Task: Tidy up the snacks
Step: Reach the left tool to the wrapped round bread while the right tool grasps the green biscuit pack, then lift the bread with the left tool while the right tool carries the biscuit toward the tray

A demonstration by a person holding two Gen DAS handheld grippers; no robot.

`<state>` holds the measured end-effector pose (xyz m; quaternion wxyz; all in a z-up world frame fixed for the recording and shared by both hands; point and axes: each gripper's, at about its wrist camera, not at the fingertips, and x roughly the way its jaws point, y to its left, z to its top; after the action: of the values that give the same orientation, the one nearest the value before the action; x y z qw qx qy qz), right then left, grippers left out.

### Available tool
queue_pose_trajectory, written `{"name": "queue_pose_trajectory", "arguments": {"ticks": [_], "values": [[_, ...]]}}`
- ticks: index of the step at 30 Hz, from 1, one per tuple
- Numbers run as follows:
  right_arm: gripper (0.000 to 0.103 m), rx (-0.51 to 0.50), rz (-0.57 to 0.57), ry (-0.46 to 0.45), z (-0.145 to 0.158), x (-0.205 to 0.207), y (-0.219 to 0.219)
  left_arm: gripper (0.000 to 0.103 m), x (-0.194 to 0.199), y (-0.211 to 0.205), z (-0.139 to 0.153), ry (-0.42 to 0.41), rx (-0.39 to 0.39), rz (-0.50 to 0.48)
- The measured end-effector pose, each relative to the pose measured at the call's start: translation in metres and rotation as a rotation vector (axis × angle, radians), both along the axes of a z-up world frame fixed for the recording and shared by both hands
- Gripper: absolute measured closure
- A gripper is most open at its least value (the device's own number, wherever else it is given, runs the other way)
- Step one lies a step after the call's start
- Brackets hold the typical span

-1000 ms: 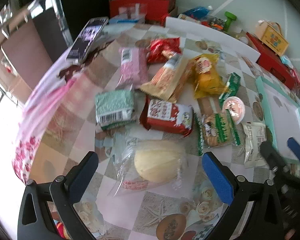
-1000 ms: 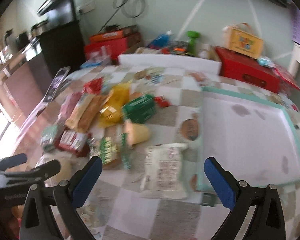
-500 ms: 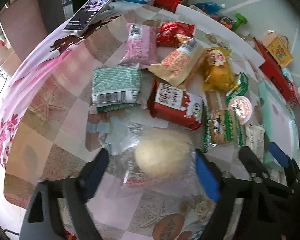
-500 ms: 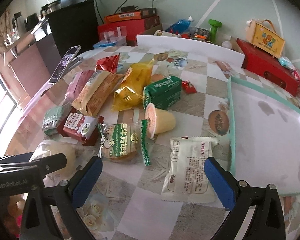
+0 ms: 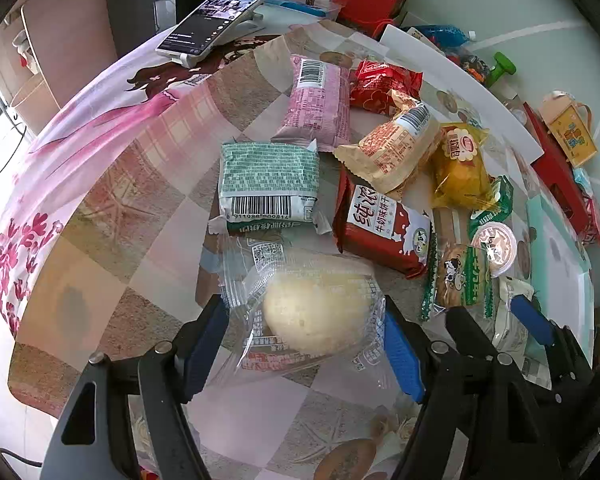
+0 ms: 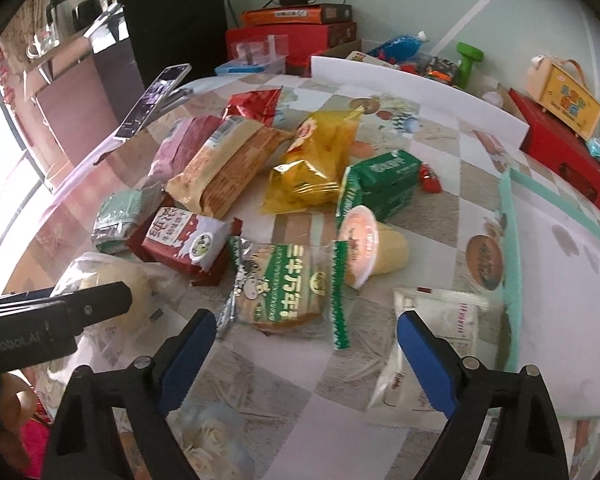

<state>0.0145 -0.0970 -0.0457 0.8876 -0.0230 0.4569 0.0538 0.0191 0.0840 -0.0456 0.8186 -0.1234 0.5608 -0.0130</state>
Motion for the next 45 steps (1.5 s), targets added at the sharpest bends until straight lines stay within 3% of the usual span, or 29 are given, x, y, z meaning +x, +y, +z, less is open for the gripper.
{"name": "queue_pose_trajectory", "arguments": {"ticks": [5,18,20,25,33,45], "values": [[0.015,-0.015,0.017,0.021,-0.009,0.007,0.008,0.027,0.003,-0.002,-0.002,0.003,0.0,0.001],[0.016,-0.047,0.031,0.035,-0.022,0.014,0.018,0.027,0.004,-0.002,-0.005,0.008,0.0,0.003],[0.03,-0.043,0.037,0.022,-0.019,0.012,0.019,0.027,0.004,-0.002,-0.005,0.007,0.001,0.002],[0.038,-0.058,0.048,0.008,-0.016,0.011,0.023,0.027,0.004,-0.002,-0.005,0.005,-0.004,0.002],[0.041,-0.036,0.038,-0.004,-0.01,0.008,0.019,0.029,0.003,-0.004,0.001,-0.009,-0.005,-0.008],[0.041,0.014,0.021,-0.095,0.027,-0.009,0.009,0.029,-0.007,-0.005,0.031,-0.091,-0.008,-0.02]]}}
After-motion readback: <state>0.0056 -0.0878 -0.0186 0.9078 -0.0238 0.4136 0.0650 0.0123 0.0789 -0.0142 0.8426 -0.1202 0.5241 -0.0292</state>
